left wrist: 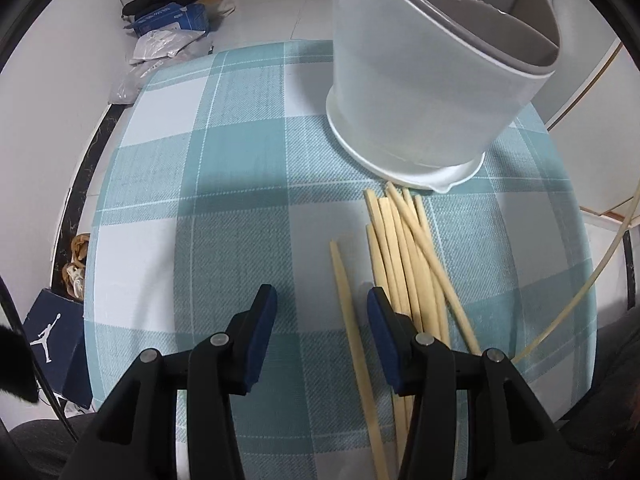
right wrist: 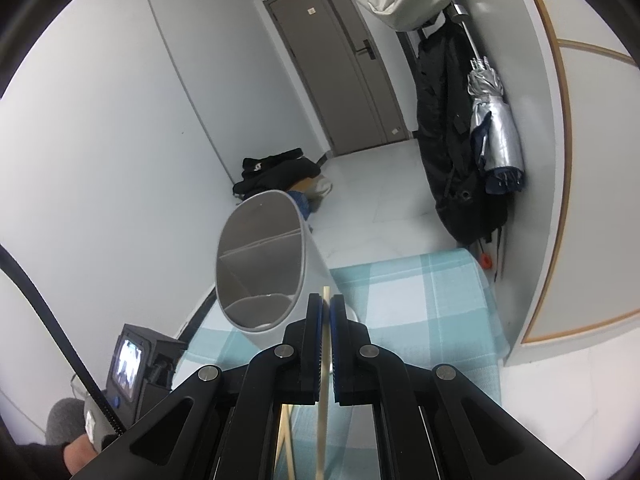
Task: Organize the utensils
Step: 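Lift both held chopsticks and carry them above the white utensil holder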
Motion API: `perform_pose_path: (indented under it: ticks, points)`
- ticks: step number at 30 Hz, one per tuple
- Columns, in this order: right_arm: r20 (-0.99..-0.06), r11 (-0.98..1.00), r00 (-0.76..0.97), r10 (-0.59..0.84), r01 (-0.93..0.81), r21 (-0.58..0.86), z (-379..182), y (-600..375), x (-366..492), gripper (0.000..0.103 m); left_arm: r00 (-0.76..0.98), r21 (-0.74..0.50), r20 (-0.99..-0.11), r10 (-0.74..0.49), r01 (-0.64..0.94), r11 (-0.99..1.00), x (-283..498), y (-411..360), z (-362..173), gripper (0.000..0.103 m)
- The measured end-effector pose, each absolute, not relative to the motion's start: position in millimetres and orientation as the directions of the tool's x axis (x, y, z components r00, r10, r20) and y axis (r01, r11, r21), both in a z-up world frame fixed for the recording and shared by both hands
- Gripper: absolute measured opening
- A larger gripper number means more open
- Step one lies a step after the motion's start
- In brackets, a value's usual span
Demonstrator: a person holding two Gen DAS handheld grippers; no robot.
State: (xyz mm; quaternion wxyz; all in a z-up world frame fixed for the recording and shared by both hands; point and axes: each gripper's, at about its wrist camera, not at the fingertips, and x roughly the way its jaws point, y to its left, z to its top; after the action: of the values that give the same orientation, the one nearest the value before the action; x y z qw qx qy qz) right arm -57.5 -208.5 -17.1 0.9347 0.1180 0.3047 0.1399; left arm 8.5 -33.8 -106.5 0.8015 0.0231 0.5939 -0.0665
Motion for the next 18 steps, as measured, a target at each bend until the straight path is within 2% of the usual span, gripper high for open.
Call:
perform_pose_path:
  ticks: [2,4,12,18]
  points:
    - [-0.536,0.931,0.774,0.337,-0.188,0.314,-17,-211,-56,0.003,0.289,-0.042,-0.954,-0.079,0.130,0.991,11,-36,-108,0.026]
    - [-0.537,0.931,0.773,0.337,-0.186,0.315,-18,-212,-54,0.003,0.283,-0.057,-0.955,-0.092,0.129,0.990,12,-40,-108,0.006]
    - [-0.534,0.927,0.771,0.347,-0.196,0.318,-16,-213,-50,0.003,0.322,-0.124,-0.938,-0.129,0.036,0.992,22,-29,-107,0.002]
    - [-0.530,0.930,0.774,0.345,-0.205,0.305,-15,-207,-54,0.003,0.429,-0.210,-0.882,-0.196,0.015,0.978,15,-9,-68,0.002]
